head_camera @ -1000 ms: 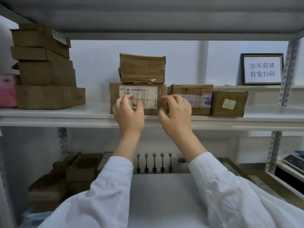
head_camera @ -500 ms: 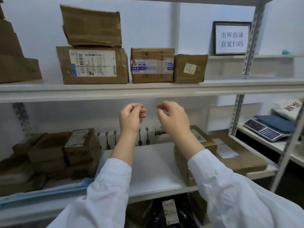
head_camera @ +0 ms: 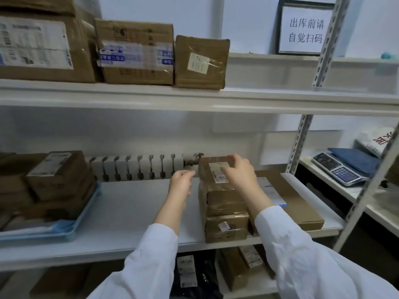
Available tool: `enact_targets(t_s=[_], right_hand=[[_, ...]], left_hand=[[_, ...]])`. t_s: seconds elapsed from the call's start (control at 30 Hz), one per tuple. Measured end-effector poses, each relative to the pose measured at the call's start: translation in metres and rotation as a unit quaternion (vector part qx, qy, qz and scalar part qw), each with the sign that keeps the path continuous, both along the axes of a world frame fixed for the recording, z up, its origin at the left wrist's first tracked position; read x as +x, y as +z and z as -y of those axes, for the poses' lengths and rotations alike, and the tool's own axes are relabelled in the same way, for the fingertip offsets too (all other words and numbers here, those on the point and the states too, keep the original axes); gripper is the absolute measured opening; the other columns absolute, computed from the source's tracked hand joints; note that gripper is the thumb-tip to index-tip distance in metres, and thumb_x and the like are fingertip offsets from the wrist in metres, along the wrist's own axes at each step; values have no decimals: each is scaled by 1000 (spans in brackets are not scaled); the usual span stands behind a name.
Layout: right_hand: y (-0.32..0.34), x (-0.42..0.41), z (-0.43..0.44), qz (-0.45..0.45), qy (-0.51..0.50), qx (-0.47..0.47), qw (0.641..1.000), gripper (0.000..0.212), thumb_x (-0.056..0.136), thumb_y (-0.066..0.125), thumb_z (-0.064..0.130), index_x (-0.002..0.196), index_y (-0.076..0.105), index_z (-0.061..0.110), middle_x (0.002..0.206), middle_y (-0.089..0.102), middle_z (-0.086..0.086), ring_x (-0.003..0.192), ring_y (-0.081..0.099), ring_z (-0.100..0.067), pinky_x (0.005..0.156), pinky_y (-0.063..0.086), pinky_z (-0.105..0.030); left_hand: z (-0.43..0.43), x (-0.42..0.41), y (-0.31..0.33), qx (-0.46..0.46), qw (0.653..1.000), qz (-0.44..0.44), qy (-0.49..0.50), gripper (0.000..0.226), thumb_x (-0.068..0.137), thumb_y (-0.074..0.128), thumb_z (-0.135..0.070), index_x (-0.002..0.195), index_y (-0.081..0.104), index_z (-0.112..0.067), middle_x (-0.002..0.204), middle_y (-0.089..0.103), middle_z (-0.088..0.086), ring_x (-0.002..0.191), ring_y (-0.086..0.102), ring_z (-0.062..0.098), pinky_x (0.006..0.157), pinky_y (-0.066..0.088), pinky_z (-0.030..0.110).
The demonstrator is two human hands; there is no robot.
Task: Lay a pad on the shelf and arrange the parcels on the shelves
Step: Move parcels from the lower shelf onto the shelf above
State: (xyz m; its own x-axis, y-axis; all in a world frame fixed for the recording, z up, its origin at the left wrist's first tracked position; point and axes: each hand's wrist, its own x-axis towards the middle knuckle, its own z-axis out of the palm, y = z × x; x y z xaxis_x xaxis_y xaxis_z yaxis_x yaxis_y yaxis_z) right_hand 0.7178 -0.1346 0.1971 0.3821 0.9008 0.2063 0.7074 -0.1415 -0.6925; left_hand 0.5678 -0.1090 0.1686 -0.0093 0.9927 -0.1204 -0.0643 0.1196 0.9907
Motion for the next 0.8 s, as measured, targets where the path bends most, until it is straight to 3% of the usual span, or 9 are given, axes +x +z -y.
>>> enact_targets(t_s=[0.17,0.37,0.43,0.53,0.63,0.73,0.8], right_hand=[[-34,40,-17,52,-45,-92,993,64,86,53,43,138,32,12,139,38,-16,127,36,-36,103,32,-46],[-64,62,-31,-84,-33,-154,984,77,82,59,50,140,27,9,140,42,-17,126,42,-36,102,40,-49],[-69,67,-34,-152,-19,-163,975,75,84,59,46,140,27,8,138,46,-16,123,47,-34,100,43,-48],[-74,72,-38,-186,-1,-156,970,65,85,59,42,136,38,6,132,53,-14,117,53,-30,98,46,-44],[-72,74,-41,-209,-3,-138,968,66,82,65,39,133,39,5,130,53,-13,116,53,-29,91,47,-35],[-62,73,-44,-236,-4,-101,966,79,78,68,42,136,30,4,135,46,-16,121,47,-33,89,42,-38],[-54,70,-45,-232,3,-76,970,82,79,65,49,137,28,5,136,45,-16,123,46,-34,92,42,-40]], left_hand=[[-9,37,-26,-72,997,-9,8,43,92,55,-29,129,44,-12,130,50,9,122,45,28,86,38,34],[-16,59,-42,-172,985,-30,-16,68,87,59,-43,141,35,-8,145,41,14,133,37,32,106,32,40],[-17,65,-47,-204,977,-35,-49,73,86,56,-51,142,34,-9,147,38,13,136,33,32,109,28,41],[-21,71,-54,-222,971,-41,-82,80,84,52,-61,143,30,-11,149,34,13,138,29,32,111,23,43],[-25,73,-56,-223,971,-39,-70,91,77,54,-67,145,24,-15,146,37,15,133,35,35,103,32,45],[-24,70,-48,-214,975,20,-57,89,72,59,-68,140,29,-19,133,49,16,107,51,31,70,40,38],[-25,64,-41,-205,976,59,-49,83,70,63,-66,133,36,-19,123,55,16,92,55,28,57,44,34]])
